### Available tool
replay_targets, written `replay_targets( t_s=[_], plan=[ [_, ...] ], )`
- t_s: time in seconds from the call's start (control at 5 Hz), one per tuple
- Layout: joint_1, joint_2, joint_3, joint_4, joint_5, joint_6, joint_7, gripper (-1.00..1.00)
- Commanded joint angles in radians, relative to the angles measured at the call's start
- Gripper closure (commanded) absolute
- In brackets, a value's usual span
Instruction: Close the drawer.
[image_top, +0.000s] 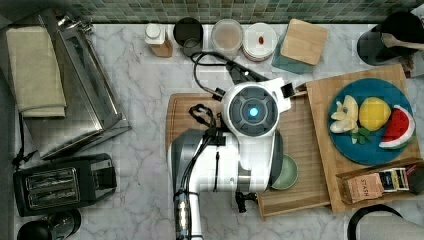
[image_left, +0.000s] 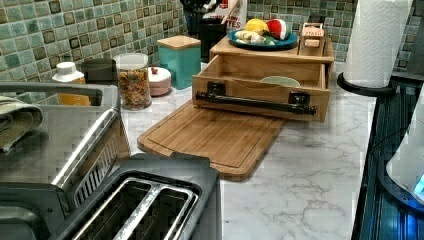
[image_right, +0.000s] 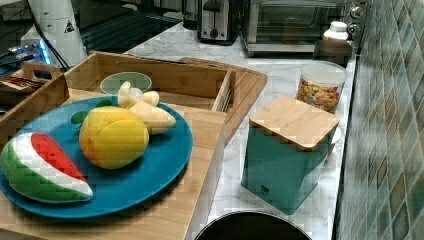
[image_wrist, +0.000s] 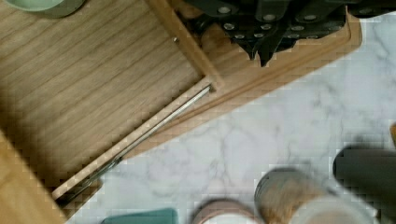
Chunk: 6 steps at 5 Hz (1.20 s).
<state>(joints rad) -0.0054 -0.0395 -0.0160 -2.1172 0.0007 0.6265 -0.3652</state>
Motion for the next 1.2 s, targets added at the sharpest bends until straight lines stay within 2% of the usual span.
replay_targets(
  t_s=[0.2, 0.4, 0.6, 0.8, 1.2],
  plan=[
    [0.096, -0.068, 0.101, -0.147, 0.090, 0.008, -0.215, 1.00],
    [0.104, -0.074, 0.105, -0.210, 0.008, 0.041, -0.316, 1.00],
    [0.107, -0.049, 0.110, -0.266, -0.113, 0.086, -0.345, 1.00],
    [0.104, -0.008, 0.092, -0.288, -0.108, 0.117, -0.368, 1.00],
    [0.096, 0.055, 0.100, -0.351, -0.211, 0.223, -0.219, 1.00]
  ],
)
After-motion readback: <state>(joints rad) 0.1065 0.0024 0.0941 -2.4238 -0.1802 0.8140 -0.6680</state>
